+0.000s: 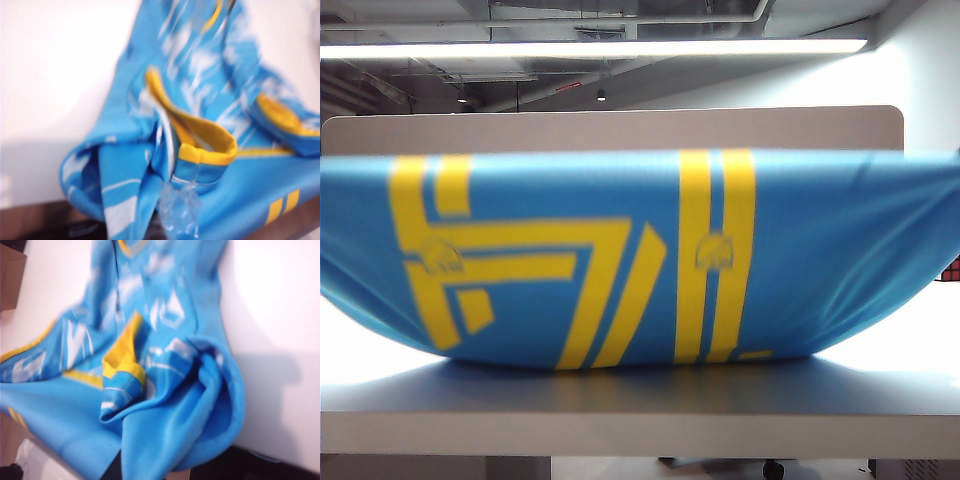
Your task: Fold the bottom side of the soccer jersey horizontally towards the center, about one-third of the way, then fold the sleeve back towards the center, creating a straight line along the edge of the the soccer jersey, and finally fold the bottom of the soccer jersey up towards the top, creating a neat rectangle.
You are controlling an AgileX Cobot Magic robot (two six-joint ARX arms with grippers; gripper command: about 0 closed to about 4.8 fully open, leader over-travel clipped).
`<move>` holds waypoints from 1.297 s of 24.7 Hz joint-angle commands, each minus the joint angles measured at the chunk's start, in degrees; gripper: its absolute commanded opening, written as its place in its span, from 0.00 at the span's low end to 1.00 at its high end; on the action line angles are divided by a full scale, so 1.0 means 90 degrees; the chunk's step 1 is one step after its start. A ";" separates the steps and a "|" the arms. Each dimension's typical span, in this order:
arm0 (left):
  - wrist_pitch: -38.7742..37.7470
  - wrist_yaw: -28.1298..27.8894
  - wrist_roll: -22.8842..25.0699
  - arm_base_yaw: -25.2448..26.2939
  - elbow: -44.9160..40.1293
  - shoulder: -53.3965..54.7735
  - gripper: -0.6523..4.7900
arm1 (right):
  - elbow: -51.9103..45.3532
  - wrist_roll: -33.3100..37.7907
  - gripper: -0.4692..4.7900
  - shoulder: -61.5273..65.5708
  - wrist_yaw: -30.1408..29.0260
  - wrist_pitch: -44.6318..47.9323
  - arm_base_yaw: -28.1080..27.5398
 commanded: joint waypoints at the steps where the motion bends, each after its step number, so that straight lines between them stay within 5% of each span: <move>1: -0.0714 -0.0651 -0.0386 -0.0005 0.0012 -0.1226 0.11 | 0.0027 -0.0017 0.08 -0.0952 0.0423 -0.0644 0.0000; 4: -0.0680 -0.0831 -0.0413 0.0007 0.0012 -0.1583 0.11 | 0.0027 0.0146 0.08 -0.1328 0.0799 -0.0622 -0.0007; 8: 0.0493 -0.0833 -0.0398 0.0007 0.0015 -0.0894 0.11 | 0.0044 0.0299 0.08 -0.0772 0.0867 0.0493 -0.0007; 20: 0.4007 -0.0386 -0.0228 0.0036 0.1146 0.3640 0.11 | 0.0974 0.0420 0.08 0.3215 0.0724 0.3417 -0.0012; 23: 0.4233 -0.0119 0.0000 0.0036 0.2399 0.5518 0.11 | 0.1882 0.0413 0.08 0.4748 0.0668 0.3696 -0.0041; 30: 0.4240 -0.0117 0.0032 0.0036 0.3946 0.7541 0.11 | 0.3470 0.0410 0.09 0.6759 0.0359 0.3813 -0.0039; 32: 0.4359 -0.0121 0.0039 0.0039 0.4182 0.7987 0.18 | 0.3837 0.0418 0.27 0.7174 0.0345 0.4082 -0.0046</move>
